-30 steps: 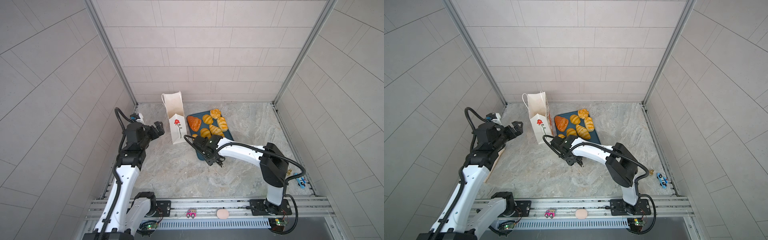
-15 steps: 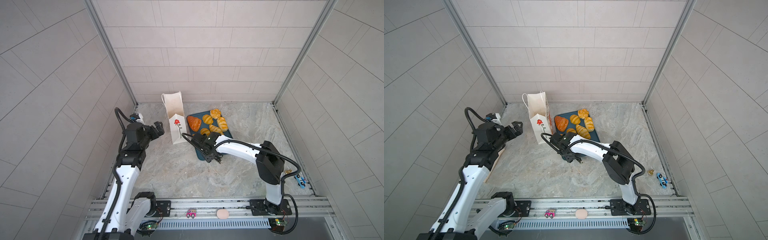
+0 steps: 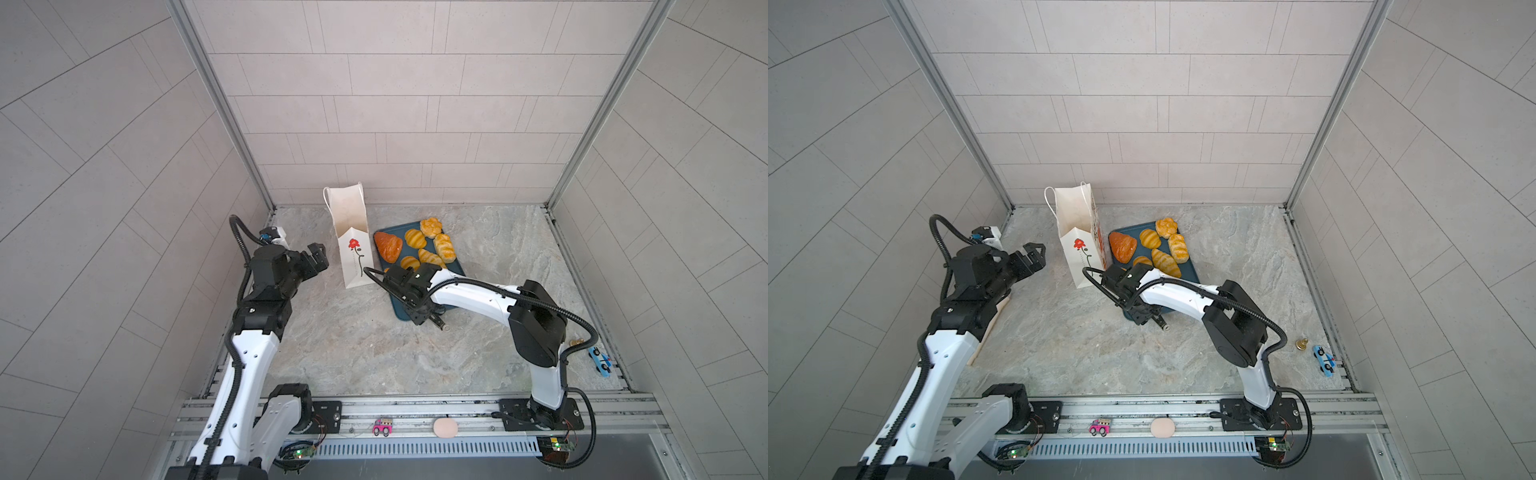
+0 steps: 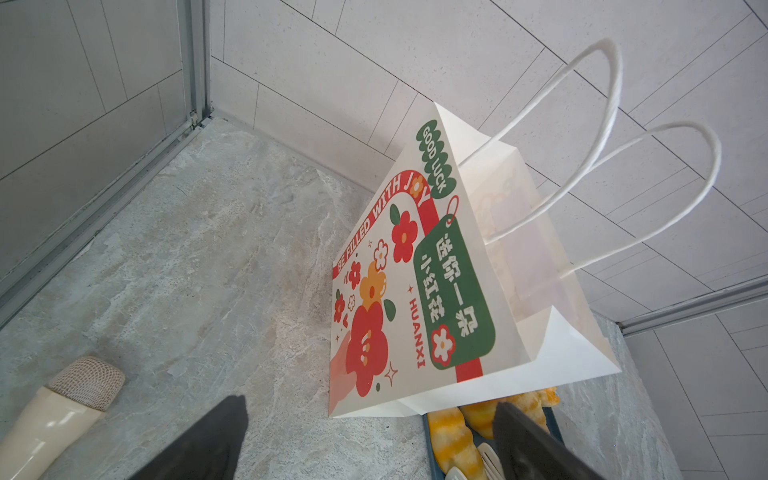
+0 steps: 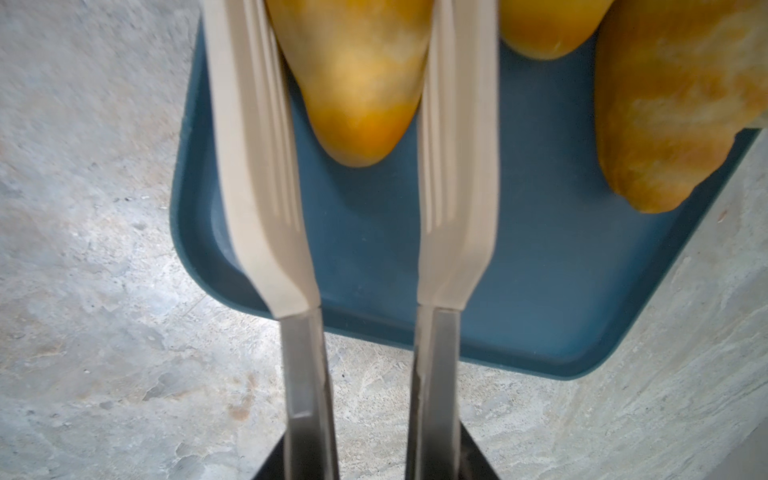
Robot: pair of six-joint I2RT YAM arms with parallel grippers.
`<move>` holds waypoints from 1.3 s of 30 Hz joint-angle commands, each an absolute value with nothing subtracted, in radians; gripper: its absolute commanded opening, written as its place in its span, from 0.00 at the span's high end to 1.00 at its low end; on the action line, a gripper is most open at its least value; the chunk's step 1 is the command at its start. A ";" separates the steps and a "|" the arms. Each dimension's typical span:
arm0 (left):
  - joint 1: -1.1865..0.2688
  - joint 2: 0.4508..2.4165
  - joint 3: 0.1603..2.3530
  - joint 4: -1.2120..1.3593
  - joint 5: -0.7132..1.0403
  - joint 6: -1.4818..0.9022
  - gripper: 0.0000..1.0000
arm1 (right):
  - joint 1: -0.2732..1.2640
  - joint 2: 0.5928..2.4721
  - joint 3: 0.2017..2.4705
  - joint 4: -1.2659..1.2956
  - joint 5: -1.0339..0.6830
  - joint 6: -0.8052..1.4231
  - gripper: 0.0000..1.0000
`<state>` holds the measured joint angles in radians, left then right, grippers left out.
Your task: Place the fake bread into the paper bag
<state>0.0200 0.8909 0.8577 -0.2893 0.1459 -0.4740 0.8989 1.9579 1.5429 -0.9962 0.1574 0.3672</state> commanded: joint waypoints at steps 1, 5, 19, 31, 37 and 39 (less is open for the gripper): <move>0.025 0.880 0.851 -0.286 0.130 -0.481 0.00 | 0.897 1.966 1.551 -1.006 0.164 0.351 0.60; 0.026 0.879 0.851 -0.282 0.127 -0.489 0.00 | 0.897 1.939 1.528 -1.003 0.165 0.349 0.64; 0.026 0.860 0.849 -0.277 0.085 -0.503 0.00 | 0.892 1.834 1.452 -0.970 0.187 0.306 0.84; 0.026 0.832 0.827 -0.265 0.039 -0.538 0.00 | 0.869 1.724 1.353 -0.902 0.201 0.297 0.88; 0.026 0.811 0.819 -0.277 0.017 -0.537 0.00 | 0.869 1.664 1.315 -0.841 0.182 0.278 0.89; 0.025 0.807 0.824 -0.289 0.012 -0.533 0.00 | 0.869 1.649 1.307 -0.824 0.172 0.269 0.88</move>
<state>0.0200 0.8253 0.8280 -0.2848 0.0414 -0.5251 0.8677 1.7039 1.3087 -0.8700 0.1638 0.2859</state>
